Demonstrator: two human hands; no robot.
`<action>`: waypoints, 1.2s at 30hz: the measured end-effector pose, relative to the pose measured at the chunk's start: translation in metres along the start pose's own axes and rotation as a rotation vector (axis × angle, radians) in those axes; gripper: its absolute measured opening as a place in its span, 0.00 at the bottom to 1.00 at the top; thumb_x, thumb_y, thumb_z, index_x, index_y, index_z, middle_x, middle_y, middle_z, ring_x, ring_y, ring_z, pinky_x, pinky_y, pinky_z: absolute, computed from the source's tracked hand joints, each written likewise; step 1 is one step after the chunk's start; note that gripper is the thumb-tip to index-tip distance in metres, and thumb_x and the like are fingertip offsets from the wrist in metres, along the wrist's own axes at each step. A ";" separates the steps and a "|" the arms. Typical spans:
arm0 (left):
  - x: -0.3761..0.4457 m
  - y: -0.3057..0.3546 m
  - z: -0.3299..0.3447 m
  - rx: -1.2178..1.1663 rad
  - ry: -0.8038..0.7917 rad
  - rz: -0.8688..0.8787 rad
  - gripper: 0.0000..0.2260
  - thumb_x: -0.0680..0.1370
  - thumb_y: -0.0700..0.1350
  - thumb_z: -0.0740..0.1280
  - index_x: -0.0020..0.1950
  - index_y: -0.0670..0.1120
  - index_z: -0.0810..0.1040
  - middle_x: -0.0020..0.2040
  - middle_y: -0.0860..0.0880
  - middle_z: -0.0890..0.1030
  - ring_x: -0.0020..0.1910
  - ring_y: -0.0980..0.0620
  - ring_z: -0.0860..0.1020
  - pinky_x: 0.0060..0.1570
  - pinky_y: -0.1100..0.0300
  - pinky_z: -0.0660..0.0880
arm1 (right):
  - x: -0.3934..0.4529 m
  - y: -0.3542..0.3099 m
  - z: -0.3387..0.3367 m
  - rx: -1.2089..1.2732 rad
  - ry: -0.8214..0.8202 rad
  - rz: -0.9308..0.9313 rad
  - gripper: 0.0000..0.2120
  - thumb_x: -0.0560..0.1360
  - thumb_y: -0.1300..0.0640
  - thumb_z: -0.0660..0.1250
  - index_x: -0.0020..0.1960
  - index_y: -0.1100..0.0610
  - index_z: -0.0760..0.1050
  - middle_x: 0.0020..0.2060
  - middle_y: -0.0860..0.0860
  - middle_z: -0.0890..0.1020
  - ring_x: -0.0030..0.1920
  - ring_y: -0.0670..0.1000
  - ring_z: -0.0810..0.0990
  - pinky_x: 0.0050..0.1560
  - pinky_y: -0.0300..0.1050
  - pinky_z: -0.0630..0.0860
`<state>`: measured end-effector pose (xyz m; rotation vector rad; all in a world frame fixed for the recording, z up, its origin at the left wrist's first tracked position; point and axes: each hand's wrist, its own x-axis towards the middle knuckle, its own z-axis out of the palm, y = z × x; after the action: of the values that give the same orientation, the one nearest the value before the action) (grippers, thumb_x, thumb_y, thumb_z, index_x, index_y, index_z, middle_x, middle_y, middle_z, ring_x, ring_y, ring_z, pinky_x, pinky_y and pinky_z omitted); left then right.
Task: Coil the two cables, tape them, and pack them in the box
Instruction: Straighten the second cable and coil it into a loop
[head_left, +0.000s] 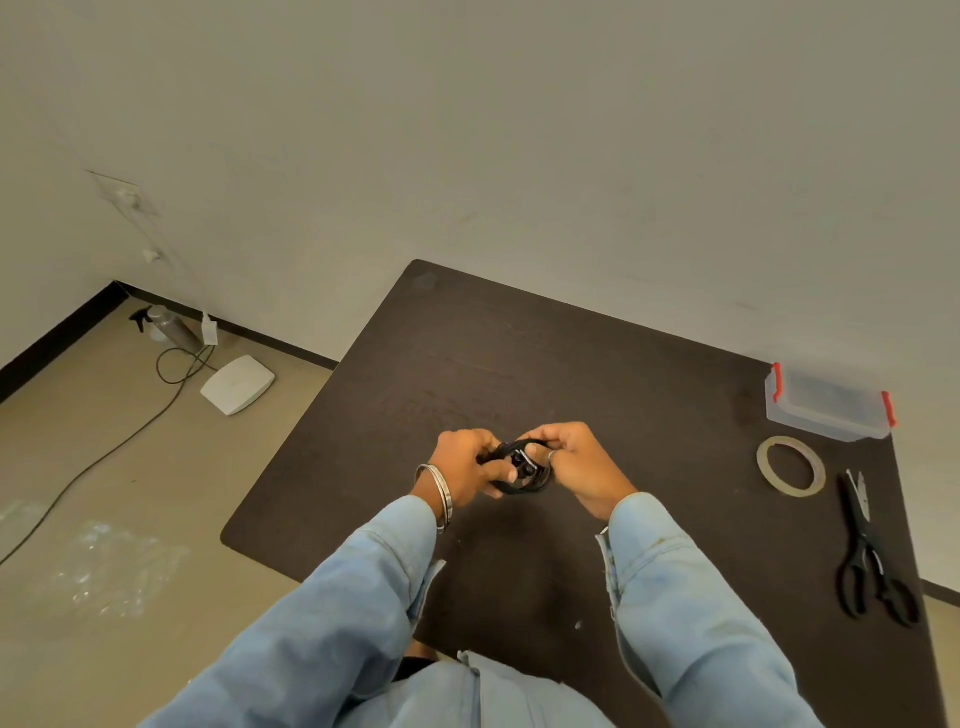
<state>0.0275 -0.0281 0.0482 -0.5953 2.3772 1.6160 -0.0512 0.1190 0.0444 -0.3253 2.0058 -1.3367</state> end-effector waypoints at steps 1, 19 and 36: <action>0.000 0.000 0.000 -0.030 0.020 -0.012 0.11 0.70 0.35 0.73 0.49 0.41 0.75 0.47 0.37 0.81 0.40 0.41 0.82 0.33 0.58 0.81 | -0.001 0.000 0.000 0.077 -0.022 0.036 0.12 0.78 0.69 0.59 0.46 0.60 0.80 0.39 0.57 0.83 0.41 0.54 0.80 0.43 0.45 0.78; 0.009 -0.026 -0.006 0.027 0.029 -0.115 0.10 0.76 0.43 0.67 0.36 0.44 0.81 0.32 0.47 0.80 0.27 0.54 0.76 0.27 0.65 0.75 | 0.003 0.028 0.029 -0.149 0.076 -0.252 0.18 0.67 0.68 0.74 0.51 0.49 0.80 0.46 0.50 0.80 0.47 0.48 0.79 0.52 0.38 0.75; 0.033 -0.062 -0.028 0.151 -0.221 -0.093 0.12 0.76 0.39 0.68 0.59 0.44 0.80 0.45 0.47 0.81 0.42 0.51 0.79 0.35 0.63 0.77 | 0.027 0.034 0.027 -0.272 -0.047 -0.309 0.23 0.68 0.79 0.61 0.40 0.53 0.82 0.44 0.46 0.80 0.46 0.44 0.79 0.45 0.35 0.74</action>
<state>0.0260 -0.0804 -0.0061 -0.4644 2.2494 1.3724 -0.0477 0.0999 -0.0030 -0.8126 2.1624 -1.2191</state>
